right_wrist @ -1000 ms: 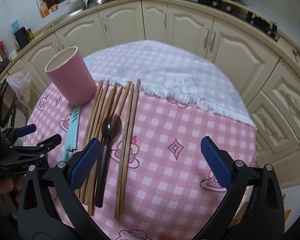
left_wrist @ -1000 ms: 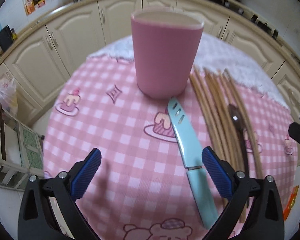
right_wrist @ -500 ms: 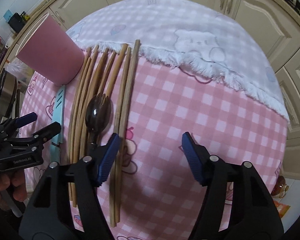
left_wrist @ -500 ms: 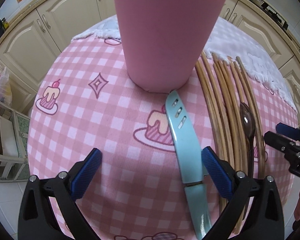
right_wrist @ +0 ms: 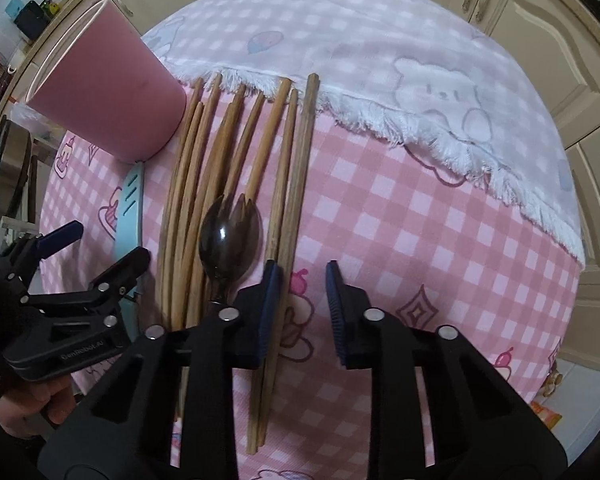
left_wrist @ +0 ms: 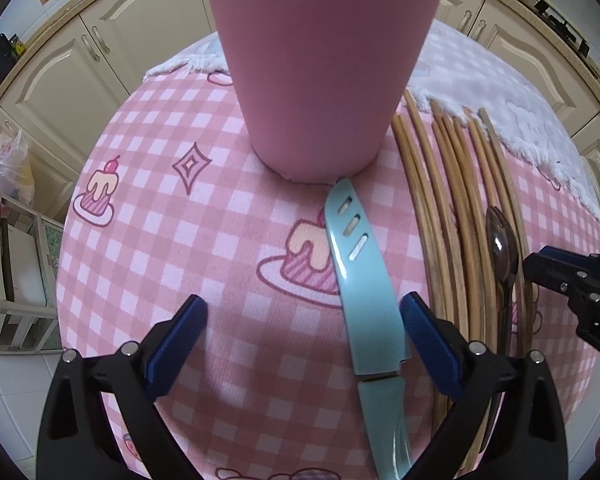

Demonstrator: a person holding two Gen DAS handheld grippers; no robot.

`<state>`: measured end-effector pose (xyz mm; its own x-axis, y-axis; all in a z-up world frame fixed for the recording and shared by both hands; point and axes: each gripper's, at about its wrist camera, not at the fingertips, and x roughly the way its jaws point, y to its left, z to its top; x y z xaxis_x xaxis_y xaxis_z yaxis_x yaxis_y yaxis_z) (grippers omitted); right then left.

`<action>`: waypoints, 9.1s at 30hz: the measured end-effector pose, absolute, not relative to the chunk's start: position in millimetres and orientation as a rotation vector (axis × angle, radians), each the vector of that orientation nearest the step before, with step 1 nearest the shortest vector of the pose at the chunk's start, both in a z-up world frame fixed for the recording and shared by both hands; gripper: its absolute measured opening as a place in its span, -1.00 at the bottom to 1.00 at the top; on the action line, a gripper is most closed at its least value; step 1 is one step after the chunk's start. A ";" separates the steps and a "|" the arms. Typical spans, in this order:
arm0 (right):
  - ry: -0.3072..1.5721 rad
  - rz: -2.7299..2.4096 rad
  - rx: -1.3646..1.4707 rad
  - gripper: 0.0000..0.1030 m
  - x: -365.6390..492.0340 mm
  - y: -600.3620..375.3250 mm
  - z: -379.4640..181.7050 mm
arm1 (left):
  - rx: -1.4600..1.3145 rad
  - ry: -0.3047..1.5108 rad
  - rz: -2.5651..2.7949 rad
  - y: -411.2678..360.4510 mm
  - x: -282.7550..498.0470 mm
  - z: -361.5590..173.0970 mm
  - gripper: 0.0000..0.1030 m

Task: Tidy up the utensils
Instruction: 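Lower the left gripper onto the light-blue knife handle and close, then lift the knife with the left gripper while the right gripper grasps one chopstick, then drop the knife and chopstick into the pink cup with both grippers, then move both grippers back over the remaining chopsticks, then lower the right gripper toward the chopsticks beside the spoon, then grasp one chopstick each with the left and right grippers and lift, then carry both chopsticks over the pink cup and release them inside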

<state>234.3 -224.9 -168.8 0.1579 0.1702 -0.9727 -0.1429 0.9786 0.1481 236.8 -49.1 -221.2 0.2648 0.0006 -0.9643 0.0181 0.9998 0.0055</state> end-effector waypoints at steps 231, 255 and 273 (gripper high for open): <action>1.222 0.139 -0.087 -0.13 215.5 -240.8 -177.9 | 0.104 1.201 -0.127 -76.7 239.8 -213.6 0.29; 1.072 0.333 0.120 -0.88 190.3 -252.1 -152.4 | -0.006 1.120 -0.366 -78.7 219.3 -193.4 -0.91; 0.578 0.448 0.264 -0.88 157.8 -232.2 -47.5 | -0.121 0.462 -0.439 -18.4 177.6 -70.4 -0.91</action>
<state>157.8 -232.2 -47.5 0.7455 0.4768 -0.4656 -0.3316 0.8714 0.3614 177.6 -18.5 -70.4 0.8041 -0.4354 -0.4049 0.3816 0.9001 -0.2101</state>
